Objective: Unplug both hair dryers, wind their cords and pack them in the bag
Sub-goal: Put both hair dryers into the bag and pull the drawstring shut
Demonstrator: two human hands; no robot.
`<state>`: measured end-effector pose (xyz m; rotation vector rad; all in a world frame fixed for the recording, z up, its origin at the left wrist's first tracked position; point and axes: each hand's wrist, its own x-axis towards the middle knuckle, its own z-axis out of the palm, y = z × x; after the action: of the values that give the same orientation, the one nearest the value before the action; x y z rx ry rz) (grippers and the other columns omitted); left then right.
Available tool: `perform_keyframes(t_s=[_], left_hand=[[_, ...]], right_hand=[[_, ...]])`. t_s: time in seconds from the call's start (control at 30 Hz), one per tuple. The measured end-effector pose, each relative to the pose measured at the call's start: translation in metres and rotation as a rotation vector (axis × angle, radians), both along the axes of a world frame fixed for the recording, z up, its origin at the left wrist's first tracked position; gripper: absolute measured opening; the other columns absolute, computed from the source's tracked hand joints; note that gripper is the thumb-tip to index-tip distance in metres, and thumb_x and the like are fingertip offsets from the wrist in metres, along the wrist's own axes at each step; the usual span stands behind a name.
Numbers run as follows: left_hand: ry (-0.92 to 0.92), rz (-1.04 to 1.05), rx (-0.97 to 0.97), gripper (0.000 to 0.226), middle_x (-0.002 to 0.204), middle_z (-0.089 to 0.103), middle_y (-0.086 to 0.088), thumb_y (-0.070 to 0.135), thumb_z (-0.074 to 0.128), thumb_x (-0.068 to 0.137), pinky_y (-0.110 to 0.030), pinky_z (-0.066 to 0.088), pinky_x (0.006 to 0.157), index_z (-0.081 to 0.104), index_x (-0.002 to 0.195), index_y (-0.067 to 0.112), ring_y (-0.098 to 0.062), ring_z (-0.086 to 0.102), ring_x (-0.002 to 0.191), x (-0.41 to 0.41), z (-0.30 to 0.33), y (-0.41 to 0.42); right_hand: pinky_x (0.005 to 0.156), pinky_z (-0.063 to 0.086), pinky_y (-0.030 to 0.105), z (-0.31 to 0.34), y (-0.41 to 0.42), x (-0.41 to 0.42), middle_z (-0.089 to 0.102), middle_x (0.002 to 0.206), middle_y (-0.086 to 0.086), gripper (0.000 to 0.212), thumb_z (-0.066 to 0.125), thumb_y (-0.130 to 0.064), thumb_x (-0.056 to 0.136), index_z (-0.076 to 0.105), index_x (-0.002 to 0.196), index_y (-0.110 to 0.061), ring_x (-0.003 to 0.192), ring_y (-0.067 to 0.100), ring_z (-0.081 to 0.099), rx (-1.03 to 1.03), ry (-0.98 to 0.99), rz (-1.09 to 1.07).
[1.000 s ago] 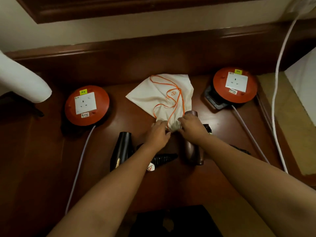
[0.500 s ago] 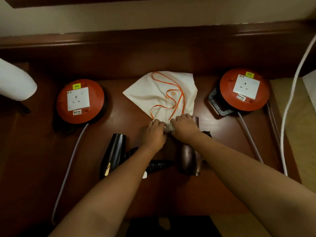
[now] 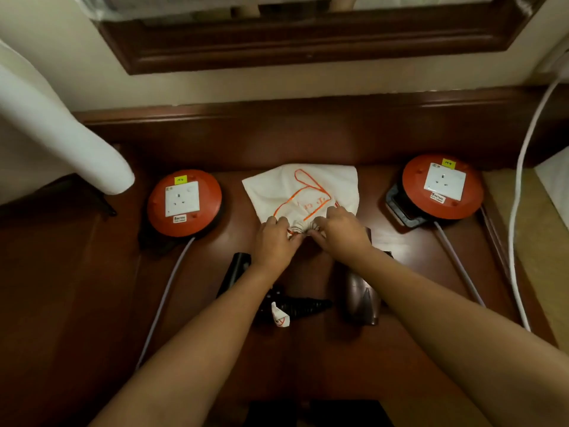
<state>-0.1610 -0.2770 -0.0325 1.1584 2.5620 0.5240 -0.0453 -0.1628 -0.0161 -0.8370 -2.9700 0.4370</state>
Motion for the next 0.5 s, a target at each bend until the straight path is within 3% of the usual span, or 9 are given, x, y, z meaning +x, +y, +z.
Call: perform_keyframes(t_s=[0.23, 0.37, 0.5], left_hand=[[0.007, -0.029, 0.194, 0.033, 0.113, 0.051, -0.012, 0.028, 0.064, 0.089, -0.039, 0.050, 0.078, 0.063, 0.110, 0.003, -0.030, 0.058, 0.098, -0.028, 0.048, -0.035], [0.098, -0.029, 0.211, 0.029, 0.100, 0.051, -0.005, 0.038, 0.062, 0.090, -0.037, 0.049, 0.064, 0.064, 0.089, 0.009, -0.024, 0.058, 0.084, -0.041, 0.073, -0.057], [0.181, -0.063, 0.196, 0.047, 0.088, 0.051, -0.001, 0.054, 0.055, 0.089, -0.031, 0.043, 0.057, 0.064, 0.074, 0.011, -0.018, 0.052, 0.071, -0.048, 0.106, -0.073]], right_hand=[[0.064, 0.035, 0.031, 0.058, -0.028, -0.010, 0.056, 0.104, 0.014, 0.036, 0.051, -0.039, 0.094, 0.063, 0.114, -0.012, 0.094, 0.033, 0.058, 0.039, 0.068, -0.105], [0.063, 0.037, 0.030, 0.087, -0.042, -0.015, 0.052, 0.104, 0.008, 0.030, 0.050, -0.035, 0.095, 0.061, 0.113, -0.013, 0.090, 0.029, 0.059, 0.017, 0.137, -0.167], [0.067, 0.044, 0.030, 0.120, -0.055, -0.021, 0.049, 0.106, 0.005, 0.027, 0.053, -0.022, 0.093, 0.060, 0.116, -0.011, 0.083, 0.022, 0.056, -0.030, 0.313, -0.235]])
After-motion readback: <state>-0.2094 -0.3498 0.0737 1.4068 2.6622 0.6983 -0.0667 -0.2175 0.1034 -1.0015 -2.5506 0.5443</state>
